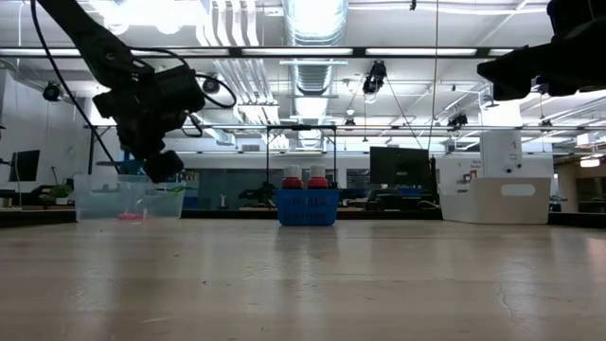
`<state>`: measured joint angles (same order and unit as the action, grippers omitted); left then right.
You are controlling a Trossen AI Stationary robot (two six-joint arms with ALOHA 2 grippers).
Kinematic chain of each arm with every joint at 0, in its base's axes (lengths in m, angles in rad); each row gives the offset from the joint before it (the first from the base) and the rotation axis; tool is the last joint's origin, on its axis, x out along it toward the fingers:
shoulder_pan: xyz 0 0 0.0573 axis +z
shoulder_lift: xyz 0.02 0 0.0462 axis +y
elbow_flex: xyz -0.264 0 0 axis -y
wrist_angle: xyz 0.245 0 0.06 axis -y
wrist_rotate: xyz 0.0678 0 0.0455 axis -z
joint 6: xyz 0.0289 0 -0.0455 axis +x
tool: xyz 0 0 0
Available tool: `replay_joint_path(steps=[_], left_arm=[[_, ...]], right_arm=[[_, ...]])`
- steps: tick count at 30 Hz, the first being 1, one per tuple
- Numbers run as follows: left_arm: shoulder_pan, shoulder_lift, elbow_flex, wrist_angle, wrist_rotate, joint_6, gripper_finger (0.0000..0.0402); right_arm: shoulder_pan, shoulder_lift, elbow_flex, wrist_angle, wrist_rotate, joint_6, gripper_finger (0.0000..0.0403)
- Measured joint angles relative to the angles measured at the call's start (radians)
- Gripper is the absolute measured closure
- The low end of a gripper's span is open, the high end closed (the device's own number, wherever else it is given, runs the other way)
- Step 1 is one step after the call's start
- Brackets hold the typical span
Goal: Pick & Place Paint Supplies
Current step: Put the blue scissors into the transparent bin
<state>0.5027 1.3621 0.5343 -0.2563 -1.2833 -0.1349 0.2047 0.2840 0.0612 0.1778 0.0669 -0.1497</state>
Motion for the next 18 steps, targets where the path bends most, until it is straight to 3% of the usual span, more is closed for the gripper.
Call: replay_joint_path(steps=[18], left_arm=[[0.003,0.001,-0.017,0.039,0.048,0.035,0.0401]], right_arm=[[0.000,0.000,0.000,0.000,0.008,0.000,0.0177]])
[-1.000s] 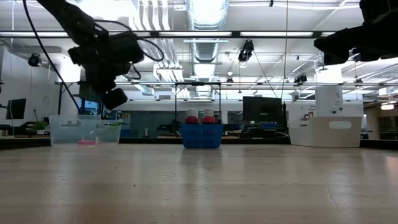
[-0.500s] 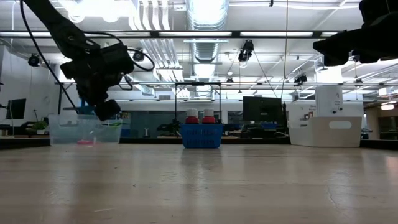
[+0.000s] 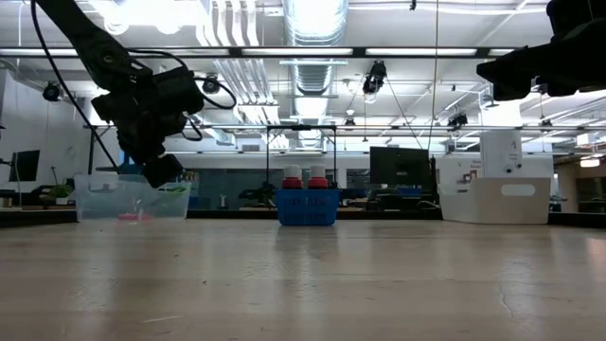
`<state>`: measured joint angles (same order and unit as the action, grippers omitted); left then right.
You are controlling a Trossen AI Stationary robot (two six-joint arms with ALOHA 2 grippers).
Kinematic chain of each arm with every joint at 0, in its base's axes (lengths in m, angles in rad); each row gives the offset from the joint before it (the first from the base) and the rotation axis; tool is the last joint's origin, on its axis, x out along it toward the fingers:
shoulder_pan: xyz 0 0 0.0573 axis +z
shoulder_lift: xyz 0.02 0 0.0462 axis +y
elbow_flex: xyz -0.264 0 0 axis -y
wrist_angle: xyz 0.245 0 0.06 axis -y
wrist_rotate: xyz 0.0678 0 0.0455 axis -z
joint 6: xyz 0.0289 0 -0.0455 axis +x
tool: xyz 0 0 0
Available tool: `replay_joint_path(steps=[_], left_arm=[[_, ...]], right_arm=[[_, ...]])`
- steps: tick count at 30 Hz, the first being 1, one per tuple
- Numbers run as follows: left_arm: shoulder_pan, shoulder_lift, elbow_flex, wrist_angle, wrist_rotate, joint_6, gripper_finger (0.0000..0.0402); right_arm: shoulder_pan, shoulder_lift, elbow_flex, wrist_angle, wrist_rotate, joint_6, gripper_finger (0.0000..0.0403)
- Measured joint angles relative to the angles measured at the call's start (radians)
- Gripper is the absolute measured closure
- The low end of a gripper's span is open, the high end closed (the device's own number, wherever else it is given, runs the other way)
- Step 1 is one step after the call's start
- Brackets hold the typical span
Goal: Pick & Place Paint Supplies
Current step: Put the blue scissors into the transparent bin
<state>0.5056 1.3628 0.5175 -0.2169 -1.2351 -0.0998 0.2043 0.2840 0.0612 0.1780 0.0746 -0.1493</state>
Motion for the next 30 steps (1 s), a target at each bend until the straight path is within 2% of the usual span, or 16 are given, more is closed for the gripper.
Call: replay_joint_path(steps=[30], left_arm=[[0.000,0.000,0.006,0.007,0.017,-0.001,0.0401]], right_arm=[[0.000,0.000,-0.002,0.000,0.004,0.000,0.0177]])
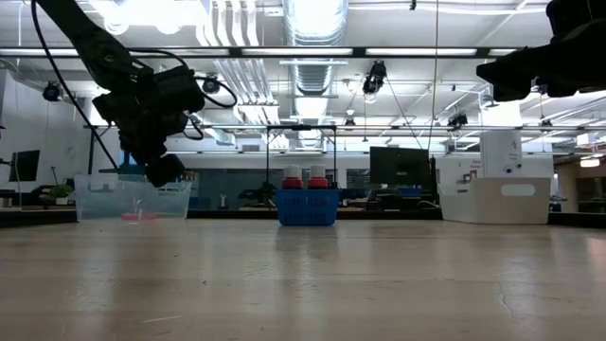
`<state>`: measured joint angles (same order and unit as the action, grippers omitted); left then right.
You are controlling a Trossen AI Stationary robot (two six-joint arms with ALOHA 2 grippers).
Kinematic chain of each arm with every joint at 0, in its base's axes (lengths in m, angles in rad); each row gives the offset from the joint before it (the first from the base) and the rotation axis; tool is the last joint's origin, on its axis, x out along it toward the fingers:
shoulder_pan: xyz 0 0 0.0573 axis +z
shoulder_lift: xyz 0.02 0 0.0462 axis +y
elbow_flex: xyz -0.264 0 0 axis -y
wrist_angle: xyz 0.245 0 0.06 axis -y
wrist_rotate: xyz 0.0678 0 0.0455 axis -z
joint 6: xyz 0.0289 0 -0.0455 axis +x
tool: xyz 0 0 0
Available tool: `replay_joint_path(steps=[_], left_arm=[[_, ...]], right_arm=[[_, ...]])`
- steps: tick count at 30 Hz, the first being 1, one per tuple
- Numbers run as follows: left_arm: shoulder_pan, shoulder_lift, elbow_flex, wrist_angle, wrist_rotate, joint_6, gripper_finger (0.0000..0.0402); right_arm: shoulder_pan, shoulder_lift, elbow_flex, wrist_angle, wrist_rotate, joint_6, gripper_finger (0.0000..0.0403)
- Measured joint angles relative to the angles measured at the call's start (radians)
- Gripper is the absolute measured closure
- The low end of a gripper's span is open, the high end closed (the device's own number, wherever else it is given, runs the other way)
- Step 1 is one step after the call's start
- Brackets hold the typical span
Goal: Pick & Place Paint Supplies
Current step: Put the blue scissors into the transparent bin, then adjust the transparent bin
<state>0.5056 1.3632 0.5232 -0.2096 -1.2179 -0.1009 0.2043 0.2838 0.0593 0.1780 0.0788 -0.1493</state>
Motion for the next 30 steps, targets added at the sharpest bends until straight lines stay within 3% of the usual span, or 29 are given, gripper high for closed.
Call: replay_joint_path(steps=[8,16,30], left_arm=[[0.000,0.000,0.000,0.000,0.000,0.000,0.0398],[0.000,0.000,0.000,0.000,0.000,0.000,0.0352],[-0.001,0.000,0.001,0.003,0.000,-0.001,0.0346]], right_arm=[[0.000,0.000,0.000,0.000,0.000,0.000,0.0177],[0.000,0.000,0.000,0.000,0.000,0.000,0.0177],[0.000,0.000,-0.002,-0.001,0.000,0.000,0.0177]])
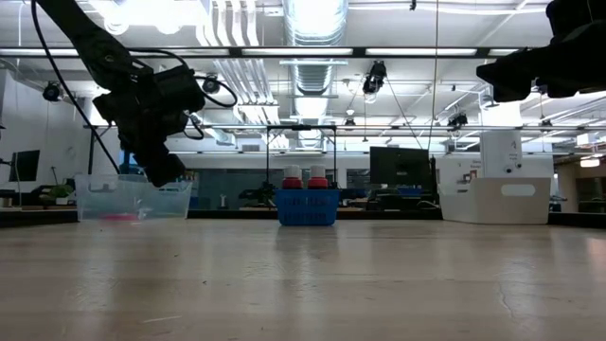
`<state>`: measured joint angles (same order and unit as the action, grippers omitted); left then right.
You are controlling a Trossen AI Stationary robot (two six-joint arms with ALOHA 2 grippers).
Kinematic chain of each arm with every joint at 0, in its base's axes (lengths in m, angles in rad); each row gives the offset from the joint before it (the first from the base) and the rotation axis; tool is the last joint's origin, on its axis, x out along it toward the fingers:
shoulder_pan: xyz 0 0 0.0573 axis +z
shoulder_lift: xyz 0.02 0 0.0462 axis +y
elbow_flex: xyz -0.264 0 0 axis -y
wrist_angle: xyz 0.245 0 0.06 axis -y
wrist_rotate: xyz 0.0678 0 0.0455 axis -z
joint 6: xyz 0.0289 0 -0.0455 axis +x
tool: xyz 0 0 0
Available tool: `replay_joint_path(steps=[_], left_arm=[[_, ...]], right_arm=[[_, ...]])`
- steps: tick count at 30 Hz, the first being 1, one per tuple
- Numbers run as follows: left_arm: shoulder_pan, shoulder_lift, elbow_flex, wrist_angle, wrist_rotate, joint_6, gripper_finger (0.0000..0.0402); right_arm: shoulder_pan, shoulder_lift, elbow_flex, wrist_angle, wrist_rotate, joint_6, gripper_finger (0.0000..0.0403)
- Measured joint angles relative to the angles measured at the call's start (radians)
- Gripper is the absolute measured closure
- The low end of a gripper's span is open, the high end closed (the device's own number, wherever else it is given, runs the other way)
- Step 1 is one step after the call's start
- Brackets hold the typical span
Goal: Pick & Place Paint Supplies
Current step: Adjust the transparent bin
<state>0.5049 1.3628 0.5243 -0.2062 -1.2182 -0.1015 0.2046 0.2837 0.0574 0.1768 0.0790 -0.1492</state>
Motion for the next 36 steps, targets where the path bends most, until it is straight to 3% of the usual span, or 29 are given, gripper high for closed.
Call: replay_joint_path(steps=[18,23,27,33,36], left_arm=[[-0.002,0.000,0.001,0.043,-0.012,0.032,0.0346],[-0.002,0.000,0.008,0.060,0.071,0.051,0.0352],[-0.002,0.000,0.034,0.072,0.181,0.093,0.0392],[0.030,0.000,0.079,0.093,0.263,0.112,0.0398],[0.059,0.024,0.119,0.086,0.352,0.085,0.0399]], right_arm=[[0.000,0.000,-0.002,0.001,0.000,0.000,0.0177],[0.000,0.000,-0.002,0.002,0.000,0.000,0.0177],[0.000,0.000,-0.002,0.003,0.001,0.000,0.0177],[0.000,0.000,-0.002,0.006,0.001,0.000,0.0177],[0.000,0.000,-0.002,0.007,0.001,0.000,0.0177]])
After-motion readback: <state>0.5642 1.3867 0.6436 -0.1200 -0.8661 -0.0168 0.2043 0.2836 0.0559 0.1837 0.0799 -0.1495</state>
